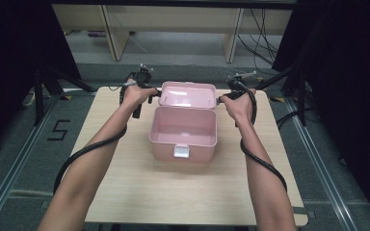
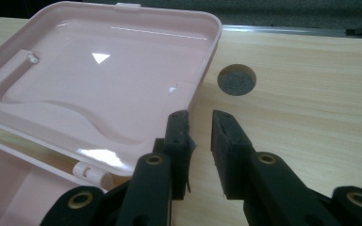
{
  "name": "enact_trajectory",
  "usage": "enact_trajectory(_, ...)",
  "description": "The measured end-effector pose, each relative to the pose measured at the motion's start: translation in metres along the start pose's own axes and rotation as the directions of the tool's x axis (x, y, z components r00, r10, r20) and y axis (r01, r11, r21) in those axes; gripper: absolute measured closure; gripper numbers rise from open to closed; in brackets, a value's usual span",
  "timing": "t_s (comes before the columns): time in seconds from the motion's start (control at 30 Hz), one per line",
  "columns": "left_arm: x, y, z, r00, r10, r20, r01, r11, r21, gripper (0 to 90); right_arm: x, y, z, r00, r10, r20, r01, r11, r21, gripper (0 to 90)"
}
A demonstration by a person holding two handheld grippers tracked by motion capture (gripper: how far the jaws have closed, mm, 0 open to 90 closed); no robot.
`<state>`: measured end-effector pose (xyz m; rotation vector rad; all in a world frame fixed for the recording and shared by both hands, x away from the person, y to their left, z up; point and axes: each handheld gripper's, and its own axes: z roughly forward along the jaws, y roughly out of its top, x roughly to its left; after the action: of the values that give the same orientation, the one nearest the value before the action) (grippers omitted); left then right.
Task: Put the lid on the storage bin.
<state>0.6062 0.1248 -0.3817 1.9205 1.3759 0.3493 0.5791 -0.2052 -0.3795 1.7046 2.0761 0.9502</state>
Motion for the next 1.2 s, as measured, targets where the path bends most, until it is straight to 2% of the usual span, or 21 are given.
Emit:
enact_trajectory(0.03,0.0,0.0,0.001,1.0,-0.003,0.0,0.003,1.0,0.0,68.2,0.001,0.001,0.0,0.9999,0.011,-0.01,-0.011,1.0,0.01,77.4)
enact_trajectory(0.1,0.0,0.0,0.003,1.0,-0.005,-0.004,0.005,1.0,0.002,68.3,0.002,0.002,0.001,0.9999,-0.011,-0.004,0.011,1.0,0.005,77.4)
enact_trajectory(0.13,0.0,0.0,0.003,1.0,-0.004,-0.002,0.004,1.0,0.0,68.2,0.005,0.002,0.002,0.9997,0.02,-0.012,-0.02,1.0,0.012,77.4)
enact_trajectory(0.2,-0.001,0.0,0.004,1.0,-0.009,-0.003,0.009,1.0,0.002,68.2,0.004,0.003,0.004,1.0,-0.004,-0.008,0.004,1.0,0.009,77.3)
enact_trajectory(0.27,-0.002,0.0,0.006,1.0,-0.009,-0.001,0.009,0.9999,0.006,68.1,0.006,0.004,0.006,0.9999,0.006,-0.009,-0.006,1.0,0.016,77.3)
enact_trajectory(0.33,-0.002,0.0,0.007,0.9999,-0.01,-0.002,0.01,0.9999,0.007,68.2,0.005,0.004,0.007,1.0,-0.006,-0.002,0.006,1.0,0.015,77.3)
enact_trajectory(0.43,-0.002,-0.001,0.009,0.9999,-0.015,-0.005,0.015,0.9998,0.01,68.2,0.007,0.004,0.009,0.9999,0.011,-0.006,-0.011,1.0,0.021,77.2)
enact_trajectory(0.47,-0.001,-0.001,0.01,0.9999,-0.015,-0.007,0.015,0.9998,0.014,68.2,0.006,0.005,0.01,1.0,-0.008,-0.004,0.008,1.0,0.018,77.2)
enact_trajectory(0.5,-0.001,-0.001,0.01,0.9998,-0.018,-0.008,0.018,0.9997,0.016,68.2,0.006,0.005,0.011,1.0,-0.001,-0.002,0.001,1.0,0.024,77.2)
enact_trajectory(0.53,-0.001,-0.001,0.011,0.9998,-0.018,-0.008,0.018,0.9997,0.016,68.1,0.008,0.005,0.011,0.9995,0.028,-0.013,-0.028,0.999,0.034,77.2)
enact_trajectory(0.57,-0.001,-0.001,0.011,0.9998,-0.019,-0.008,0.019,0.9997,0.015,68.0,0.007,0.006,0.012,1.0,0.006,0.001,-0.006,1.0,0.021,77.1)
enact_trajectory(0.6,-0.001,-0.001,0.012,0.9998,-0.019,-0.009,0.019,0.9997,0.014,68.0,0.007,0.007,0.013,1.0,0.003,-0.003,-0.003,1.0,0.029,77.1)
enact_trajectory(0.67,-0.001,-0.001,0.012,0.9997,-0.021,-0.01,0.021,0.9997,0.015,67.9,0.009,0.008,0.015,0.9997,0.025,-0.004,-0.025,0.999,0.033,77.1)
enact_trajectory(0.73,0.0,0.0,0.012,0.9999,-0.011,-0.011,0.012,0.9996,0.026,67.9,0.009,0.009,0.016,0.9998,0.019,-0.001,-0.019,0.999,0.041,77.0)
enact_trajectory(0.87,-0.001,-0.001,0.014,0.9997,-0.022,-0.01,0.022,0.9995,0.023,67.4,0.01,0.01,0.02,0.9997,0.021,0.009,-0.021,0.998,0.051,77.0)
enact_trajectory(0.93,0.0,-0.001,0.015,0.9997,-0.023,-0.011,0.023,0.9994,0.025,67.2,0.011,0.01,0.021,0.9991,0.043,0.002,-0.043,0.997,0.056,77.0)
enact_trajectory(0.97,-0.001,-0.002,0.015,0.9996,-0.026,-0.01,0.026,0.9995,0.02,67.1,0.01,0.011,0.022,0.9997,0.024,0.002,-0.025,0.998,0.056,77.0)
enact_trajectory(1.03,0.0,-0.002,0.015,0.9997,-0.023,-0.01,0.023,0.9996,0.018,67.1,0.01,0.012,0.023,0.9998,0.019,0.011,-0.02,0.998,0.063,76.9)
enact_trajectory(1.13,0.0,-0.001,0.015,0.9996,-0.025,-0.009,0.026,0.9994,0.024,67.0,0.013,0.013,0.025,0.9991,0.042,0.01,-0.043,0.996,0.073,77.0)
enact_trajectory(1.2,0.0,-0.001,0.014,0.9996,-0.026,-0.01,0.026,0.9994,0.024,67.0,0.012,0.013,0.027,0.9997,0.024,0.009,-0.025,0.997,0.074,77.0)
